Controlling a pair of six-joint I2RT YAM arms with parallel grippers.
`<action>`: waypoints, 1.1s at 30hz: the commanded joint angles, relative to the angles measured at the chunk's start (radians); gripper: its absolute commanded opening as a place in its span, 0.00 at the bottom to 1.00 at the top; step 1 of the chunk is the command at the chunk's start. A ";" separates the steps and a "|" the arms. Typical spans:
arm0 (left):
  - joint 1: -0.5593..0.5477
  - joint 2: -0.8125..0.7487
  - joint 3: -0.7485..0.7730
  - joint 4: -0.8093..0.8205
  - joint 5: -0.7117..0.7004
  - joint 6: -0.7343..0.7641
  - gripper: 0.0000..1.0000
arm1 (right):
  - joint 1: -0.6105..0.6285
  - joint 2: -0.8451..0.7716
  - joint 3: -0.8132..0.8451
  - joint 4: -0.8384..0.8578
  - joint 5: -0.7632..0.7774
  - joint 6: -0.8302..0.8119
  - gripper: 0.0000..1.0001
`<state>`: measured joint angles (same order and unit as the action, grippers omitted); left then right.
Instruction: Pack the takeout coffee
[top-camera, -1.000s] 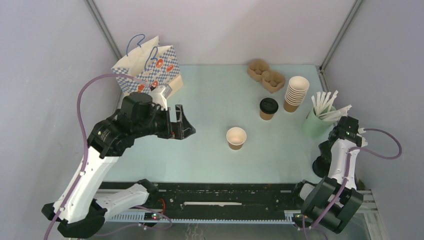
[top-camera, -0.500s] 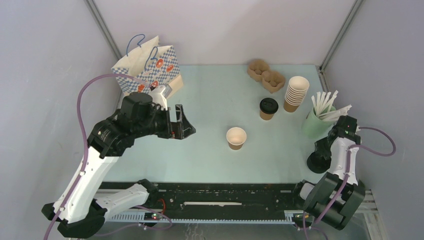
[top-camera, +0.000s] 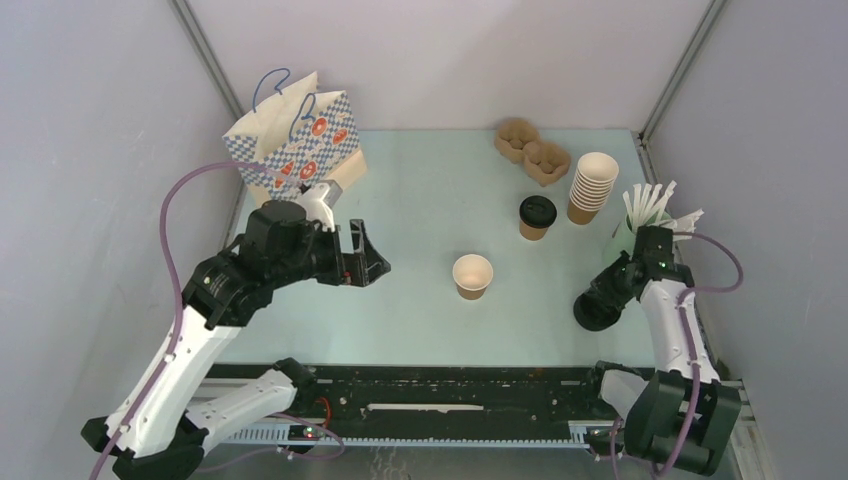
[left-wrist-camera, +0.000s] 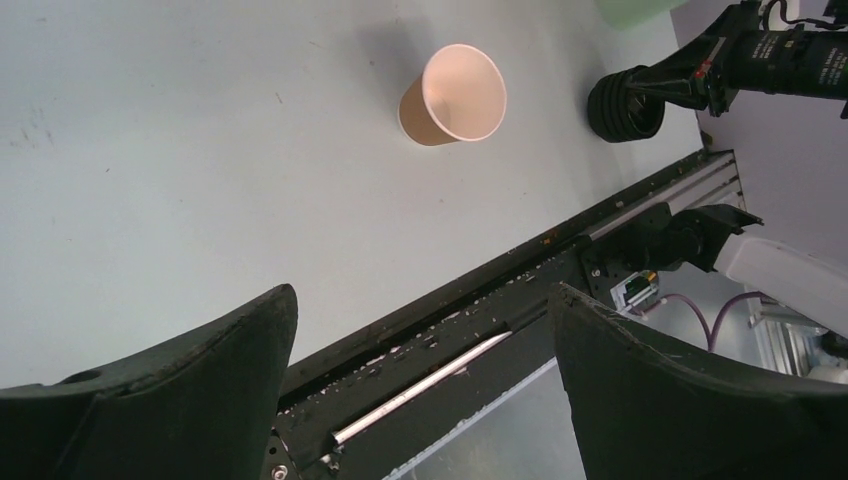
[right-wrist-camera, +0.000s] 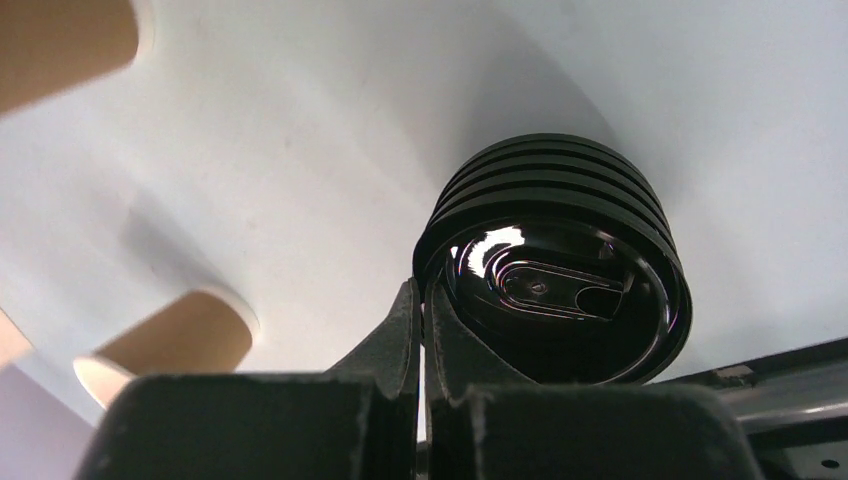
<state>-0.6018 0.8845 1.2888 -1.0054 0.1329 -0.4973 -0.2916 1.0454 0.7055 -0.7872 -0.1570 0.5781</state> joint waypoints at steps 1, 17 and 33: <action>0.005 -0.045 -0.043 0.056 -0.040 -0.002 1.00 | 0.086 -0.003 -0.005 0.031 -0.047 -0.037 0.02; -0.038 -0.018 -0.079 0.136 0.006 0.018 1.00 | 0.358 0.067 0.084 -0.083 0.219 0.003 0.45; -0.595 0.292 -0.108 0.666 -0.205 -0.033 0.93 | 0.367 0.174 0.130 -0.061 0.256 0.011 0.17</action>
<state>-1.1019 1.0901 1.2144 -0.5999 0.0044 -0.5076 0.0681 1.2335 0.7959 -0.8261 0.0593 0.5735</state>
